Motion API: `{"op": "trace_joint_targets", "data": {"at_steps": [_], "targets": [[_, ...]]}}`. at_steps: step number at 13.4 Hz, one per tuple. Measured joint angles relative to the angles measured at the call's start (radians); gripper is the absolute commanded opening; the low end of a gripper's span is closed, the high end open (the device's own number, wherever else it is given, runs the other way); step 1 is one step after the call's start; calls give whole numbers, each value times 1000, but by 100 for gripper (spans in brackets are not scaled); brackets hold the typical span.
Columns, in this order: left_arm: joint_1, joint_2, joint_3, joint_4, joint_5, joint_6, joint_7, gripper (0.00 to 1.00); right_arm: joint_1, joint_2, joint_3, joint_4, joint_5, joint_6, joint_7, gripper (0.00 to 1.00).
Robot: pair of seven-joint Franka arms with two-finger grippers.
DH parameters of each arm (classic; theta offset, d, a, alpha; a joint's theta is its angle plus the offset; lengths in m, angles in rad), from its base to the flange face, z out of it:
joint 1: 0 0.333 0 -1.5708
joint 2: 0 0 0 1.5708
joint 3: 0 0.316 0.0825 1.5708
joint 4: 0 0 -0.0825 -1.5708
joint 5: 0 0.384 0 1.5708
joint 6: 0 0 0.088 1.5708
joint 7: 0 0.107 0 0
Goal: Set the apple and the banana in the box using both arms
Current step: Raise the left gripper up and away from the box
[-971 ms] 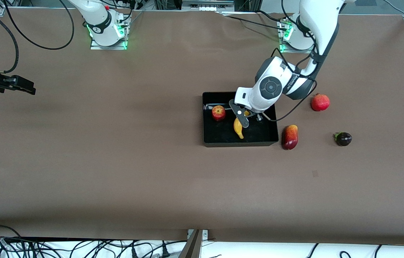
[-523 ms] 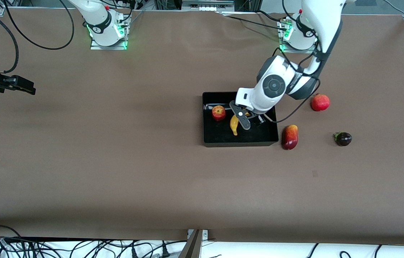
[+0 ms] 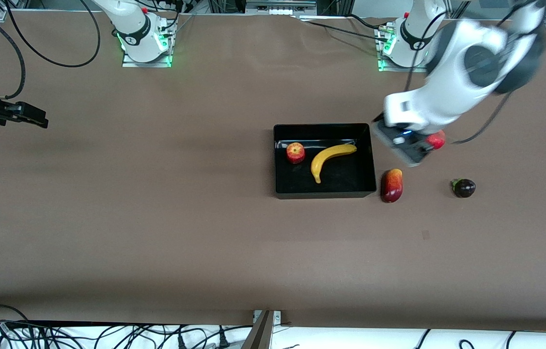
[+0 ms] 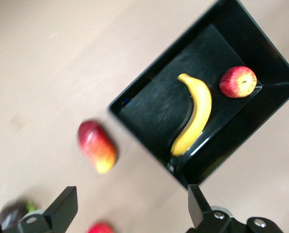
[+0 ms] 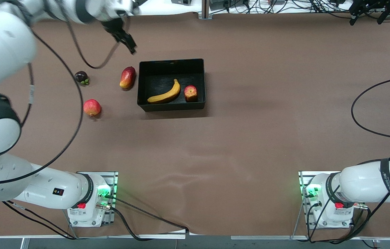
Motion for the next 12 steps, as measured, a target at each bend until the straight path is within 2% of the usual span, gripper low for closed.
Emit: {"op": "trace_joint_targets", "data": {"at_steps": [2, 5, 8, 12], "targets": [[27, -39, 39, 52, 8, -99, -106, 100, 0, 0, 0, 0, 0, 0, 0, 100], [67, -97, 53, 82, 46, -183, -280, 100, 0, 0, 0, 0, 0, 0, 0, 100], [101, -134, 53, 88, 54, -200, -362, 100, 0, 0, 0, 0, 0, 0, 0, 100], [154, -141, 53, 88, 54, -203, -376, 100, 0, 0, 0, 0, 0, 1, 0, 100]]}}
